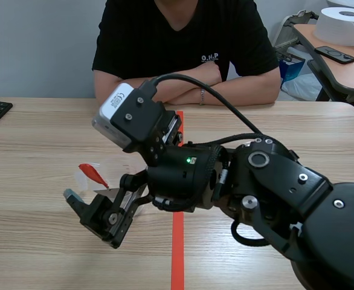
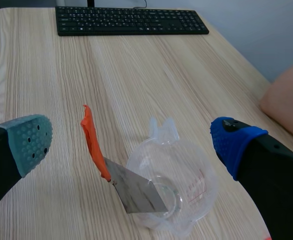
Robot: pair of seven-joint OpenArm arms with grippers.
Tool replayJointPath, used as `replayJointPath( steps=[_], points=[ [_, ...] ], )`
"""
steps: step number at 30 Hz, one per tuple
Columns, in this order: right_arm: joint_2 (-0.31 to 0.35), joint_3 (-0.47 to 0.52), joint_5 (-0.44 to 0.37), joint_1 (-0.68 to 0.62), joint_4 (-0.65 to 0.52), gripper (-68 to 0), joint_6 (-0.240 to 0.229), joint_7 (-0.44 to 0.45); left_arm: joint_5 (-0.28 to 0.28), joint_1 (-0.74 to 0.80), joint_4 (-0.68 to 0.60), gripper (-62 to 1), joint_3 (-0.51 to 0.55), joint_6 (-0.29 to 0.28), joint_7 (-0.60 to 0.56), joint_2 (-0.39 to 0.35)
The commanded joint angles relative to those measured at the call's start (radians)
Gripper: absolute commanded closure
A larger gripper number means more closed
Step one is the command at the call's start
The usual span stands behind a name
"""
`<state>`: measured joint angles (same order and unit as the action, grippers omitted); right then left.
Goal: Do the redox reaction experiment.
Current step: 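Lift the metal plate out of the left beaker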
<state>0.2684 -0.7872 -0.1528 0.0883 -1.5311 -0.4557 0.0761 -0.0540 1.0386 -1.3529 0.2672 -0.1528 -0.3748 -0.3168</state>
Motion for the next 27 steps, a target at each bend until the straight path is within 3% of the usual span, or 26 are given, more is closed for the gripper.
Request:
replayJointPath(
  steps=[1,4,19,27],
  points=[
    [0.003,0.004,-0.007,0.012,-0.017,-58.4,0.004,0.016,-0.007,0.006,-0.02,-4.1,0.003,0.0,-0.028,-0.002],
    [0.003,0.004,-0.007,0.012,-0.017,-46.7,0.003,0.016,-0.006,0.006,-0.02,-4.1,0.003,-0.013,-0.03,-0.002],
    [0.003,0.004,-0.008,0.012,-0.017,-3.4,0.003,0.024,-0.006,0.006,-0.02,-4.0,0.003,-0.037,-0.09,-0.002],
    [0.003,0.005,-0.008,0.015,-0.048,-1.5,0.002,0.039,-0.006,0.006,-0.02,-4.0,0.003,-0.037,-0.129,-0.002]
  ],
)
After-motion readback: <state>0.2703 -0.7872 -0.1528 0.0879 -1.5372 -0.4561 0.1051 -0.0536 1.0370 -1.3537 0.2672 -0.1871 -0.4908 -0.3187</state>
